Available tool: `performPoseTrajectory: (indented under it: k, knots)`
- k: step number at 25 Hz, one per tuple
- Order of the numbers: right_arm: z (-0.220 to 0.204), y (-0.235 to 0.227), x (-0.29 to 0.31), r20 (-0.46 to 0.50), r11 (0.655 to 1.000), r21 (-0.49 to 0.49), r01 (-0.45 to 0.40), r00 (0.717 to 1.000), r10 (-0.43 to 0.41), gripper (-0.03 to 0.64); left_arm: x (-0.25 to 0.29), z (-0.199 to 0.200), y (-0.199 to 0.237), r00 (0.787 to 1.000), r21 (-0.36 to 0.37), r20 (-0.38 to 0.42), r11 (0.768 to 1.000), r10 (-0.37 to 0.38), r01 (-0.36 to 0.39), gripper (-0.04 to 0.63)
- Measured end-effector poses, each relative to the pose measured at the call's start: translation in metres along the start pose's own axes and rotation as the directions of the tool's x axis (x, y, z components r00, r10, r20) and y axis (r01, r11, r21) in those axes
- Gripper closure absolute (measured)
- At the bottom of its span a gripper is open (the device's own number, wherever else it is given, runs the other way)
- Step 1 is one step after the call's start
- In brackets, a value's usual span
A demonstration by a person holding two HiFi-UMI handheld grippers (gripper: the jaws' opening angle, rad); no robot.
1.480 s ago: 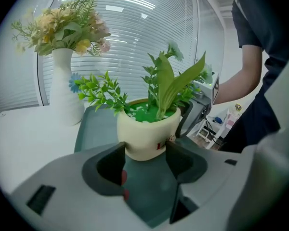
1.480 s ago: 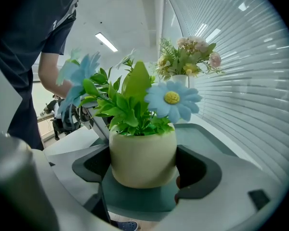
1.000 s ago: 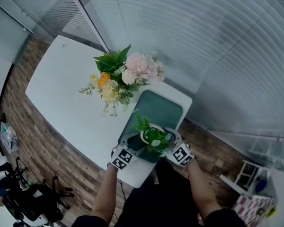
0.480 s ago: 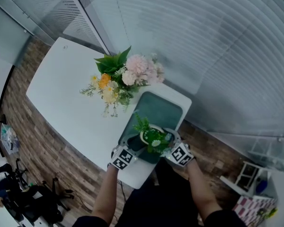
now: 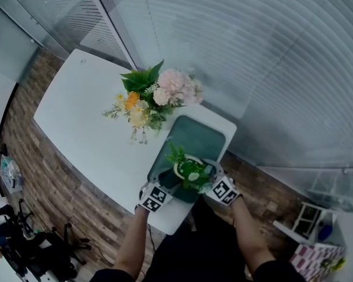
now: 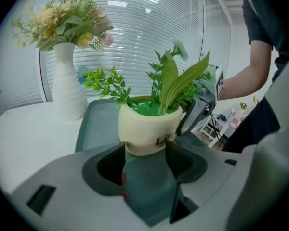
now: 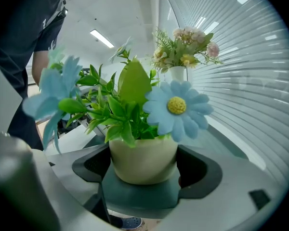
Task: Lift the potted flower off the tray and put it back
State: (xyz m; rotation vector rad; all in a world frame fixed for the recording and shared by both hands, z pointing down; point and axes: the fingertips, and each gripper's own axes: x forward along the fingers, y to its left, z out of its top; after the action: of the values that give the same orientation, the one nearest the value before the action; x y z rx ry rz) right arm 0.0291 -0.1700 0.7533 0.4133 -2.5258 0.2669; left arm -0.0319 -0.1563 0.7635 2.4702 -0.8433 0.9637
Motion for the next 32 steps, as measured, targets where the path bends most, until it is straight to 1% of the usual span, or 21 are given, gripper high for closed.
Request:
performPoseTrajectory:
  k: [2,3,6,10,12,15,20,24,28,30,32]
  knots:
    - [0.001,0.001,-0.001,0.009,1.000,-0.002,0.005,1.000,-0.005,0.222,0.001,-0.009,-0.005,1.000,0.026,-0.030,1.000,0.008,-0.007,0.333]
    - [0.002,0.002,-0.002,0.020,1.000,-0.003,0.011,1.000,-0.011,0.222,0.000,-0.011,-0.008,0.999,0.030,-0.032,1.000,0.009,-0.008,0.333]
    - [0.002,0.001,-0.008,0.034,0.999,-0.008,0.041,0.999,-0.041,0.222,-0.009,-0.005,-0.011,1.000,0.000,0.016,1.000,0.012,-0.012,0.333]
    - [0.000,0.000,-0.022,0.030,0.998,-0.004,0.069,0.997,-0.069,0.222,-0.028,0.006,-0.006,0.993,-0.013,0.097,0.997,0.072,-0.071,0.333]
    - [0.001,0.002,-0.030,0.043,0.996,0.000,0.086,0.995,-0.086,0.222,-0.040,0.010,-0.004,0.985,-0.012,0.136,0.994,0.107,-0.107,0.333]
    - [0.002,0.006,-0.045,0.034,0.993,0.008,0.115,0.993,-0.115,0.222,-0.058,0.015,-0.003,0.971,-0.013,0.181,0.987,0.158,-0.158,0.333]
    - [-0.001,0.012,-0.067,0.032,0.986,0.041,0.162,0.986,-0.163,0.222,-0.093,0.030,-0.009,0.936,-0.018,0.272,0.973,0.225,-0.229,0.333]
    - [0.005,0.023,-0.083,0.069,0.978,0.024,0.206,0.976,-0.208,0.222,-0.114,0.039,-0.022,0.921,-0.015,0.316,0.972,0.226,-0.233,0.333]
    - [0.012,0.031,-0.101,0.104,0.967,0.059,0.248,0.962,-0.253,0.222,-0.134,0.045,-0.028,0.901,-0.007,0.360,0.967,0.241,-0.256,0.333]
    - [0.017,0.038,-0.111,0.111,0.961,0.067,0.268,0.955,-0.274,0.222,-0.144,0.047,-0.033,0.897,0.004,0.367,0.964,0.247,-0.267,0.333]
    - [0.022,0.042,-0.122,0.133,0.952,0.067,0.299,0.943,-0.305,0.222,-0.155,0.050,-0.037,0.889,-0.004,0.387,0.964,0.246,-0.265,0.333]
